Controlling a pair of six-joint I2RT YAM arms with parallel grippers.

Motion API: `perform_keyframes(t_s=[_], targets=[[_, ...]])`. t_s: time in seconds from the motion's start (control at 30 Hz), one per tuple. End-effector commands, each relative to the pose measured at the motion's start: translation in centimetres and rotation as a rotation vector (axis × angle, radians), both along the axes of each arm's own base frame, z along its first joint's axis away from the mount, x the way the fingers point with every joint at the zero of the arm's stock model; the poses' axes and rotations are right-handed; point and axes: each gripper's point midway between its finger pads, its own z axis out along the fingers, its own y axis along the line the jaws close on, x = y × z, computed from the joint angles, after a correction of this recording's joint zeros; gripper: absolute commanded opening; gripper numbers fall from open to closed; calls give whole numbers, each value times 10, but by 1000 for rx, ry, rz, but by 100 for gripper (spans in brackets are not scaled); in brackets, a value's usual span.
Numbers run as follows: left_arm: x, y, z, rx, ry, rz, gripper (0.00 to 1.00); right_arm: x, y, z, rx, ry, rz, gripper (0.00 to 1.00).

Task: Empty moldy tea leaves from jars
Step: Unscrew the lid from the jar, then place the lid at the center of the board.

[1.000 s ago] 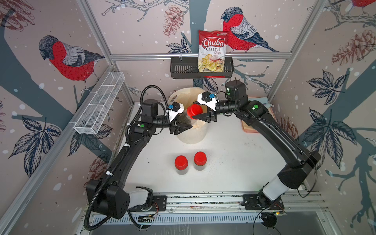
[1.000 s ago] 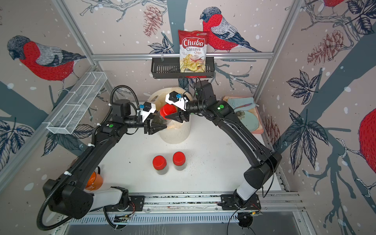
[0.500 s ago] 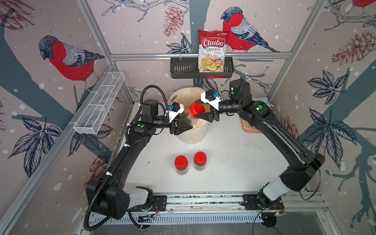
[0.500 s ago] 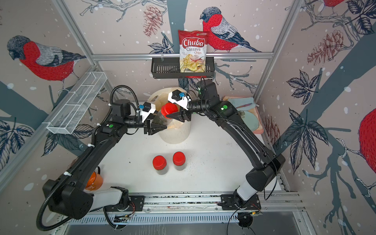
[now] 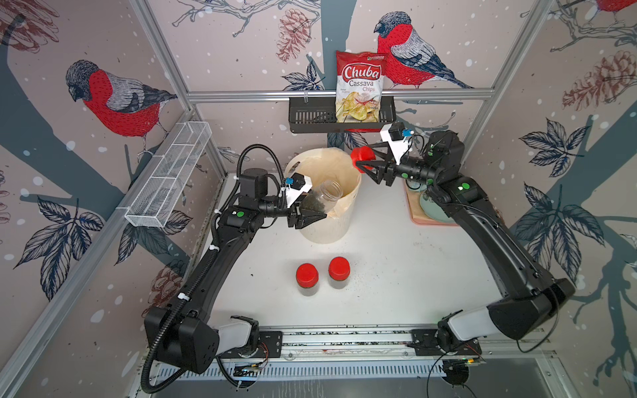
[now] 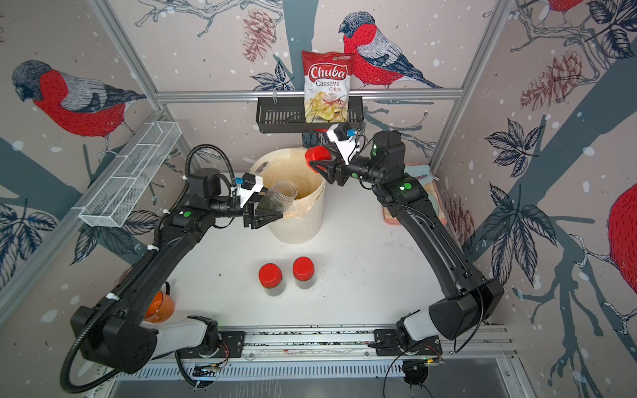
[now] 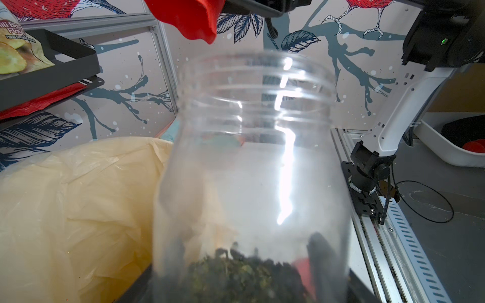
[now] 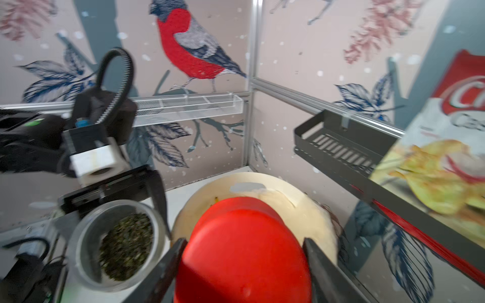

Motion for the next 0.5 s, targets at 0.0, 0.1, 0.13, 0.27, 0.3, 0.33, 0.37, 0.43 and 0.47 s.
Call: perform_keyframes(t_s=[0.0, 0.1, 0.13, 0.27, 0.3, 0.33, 0.37, 0.43, 0.47], targets=[[2, 0, 11, -16, -52, 8, 20, 40, -31, -6, 94, 140, -219, 21], [4, 0, 13, -19, -53, 17, 20, 67, -59, -33, 70, 220, -405, 21], [4, 0, 14, -20, -55, 18, 20, 75, -68, -44, 59, 248, -462, 21], [5, 0, 15, -23, -55, 28, 21, 102, -93, -89, 7, 356, -604, 21], [5, 1, 16, -23, -59, 32, 21, 106, -97, -101, -8, 376, -630, 21], [6, 1, 16, -22, -59, 35, 21, 112, -101, -115, -27, 397, -661, 21], [6, 1, 15, -21, -58, 40, 21, 116, -104, -128, -46, 415, -685, 21], [6, 1, 16, -21, -62, 44, 21, 124, -111, -155, -79, 455, -734, 21], [5, 2, 17, -22, -66, 44, 21, 129, -114, -169, -99, 478, -754, 21]])
